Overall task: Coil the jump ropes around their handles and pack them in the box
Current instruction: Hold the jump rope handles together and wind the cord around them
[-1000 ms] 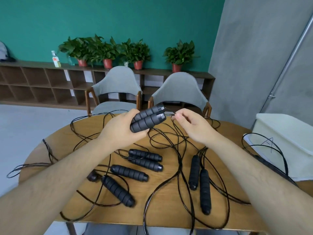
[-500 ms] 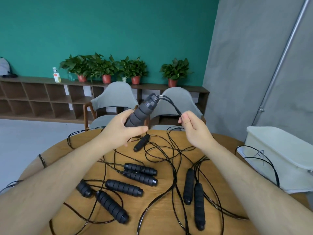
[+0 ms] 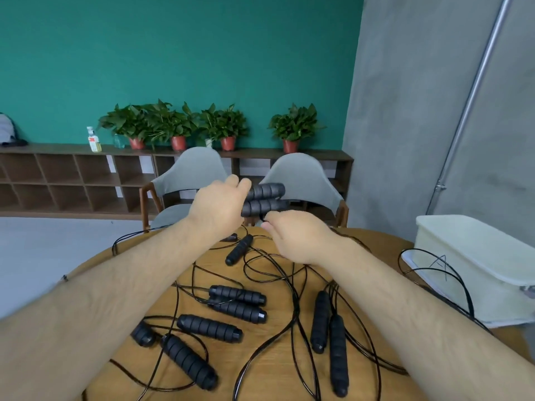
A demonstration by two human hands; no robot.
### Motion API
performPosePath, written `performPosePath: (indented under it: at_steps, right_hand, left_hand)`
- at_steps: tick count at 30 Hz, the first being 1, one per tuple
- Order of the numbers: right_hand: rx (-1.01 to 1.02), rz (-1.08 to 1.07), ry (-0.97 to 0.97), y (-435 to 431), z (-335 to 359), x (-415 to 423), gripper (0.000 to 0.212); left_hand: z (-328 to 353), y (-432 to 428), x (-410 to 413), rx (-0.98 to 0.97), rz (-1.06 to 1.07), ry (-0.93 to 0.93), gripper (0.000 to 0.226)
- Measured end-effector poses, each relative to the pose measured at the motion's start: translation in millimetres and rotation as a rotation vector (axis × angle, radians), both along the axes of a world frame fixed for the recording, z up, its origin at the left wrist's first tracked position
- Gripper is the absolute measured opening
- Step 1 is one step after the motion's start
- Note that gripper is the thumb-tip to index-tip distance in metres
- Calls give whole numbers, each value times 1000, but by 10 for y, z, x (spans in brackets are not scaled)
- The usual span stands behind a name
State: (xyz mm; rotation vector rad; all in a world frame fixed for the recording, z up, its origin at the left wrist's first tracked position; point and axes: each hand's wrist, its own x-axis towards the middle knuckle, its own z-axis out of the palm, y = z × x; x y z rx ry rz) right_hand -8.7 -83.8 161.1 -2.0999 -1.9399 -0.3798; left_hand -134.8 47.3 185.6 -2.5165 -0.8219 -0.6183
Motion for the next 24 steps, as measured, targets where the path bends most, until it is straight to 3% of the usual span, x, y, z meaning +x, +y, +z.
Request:
performPosePath:
  at_steps: [4,11,14,18,20,24]
  right_hand:
    - [10,69,-47,-125,219,113,30]
    - [142,166,242,-260,284,348,22]
    - [247,177,380,-305,281,416,19]
    - [235,193,629,-332,264,427,20]
    - [248,184,731,-346,265,392,11]
    - [288,62,770,-256,80,260,19]
  left_hand:
    - [-160,137,-73,28,-154,133,49]
    - [-312,109,-115,-254,-652,-43,46]
    - [-260,82,-171,-274,-700,-134,47]
    - [-214,-64,-239,-422,-791,-185,43]
    - [-220,-149,-221,-525,-759,-267,45]
    - [-169,-264,-148,-625,-658,-499,43]
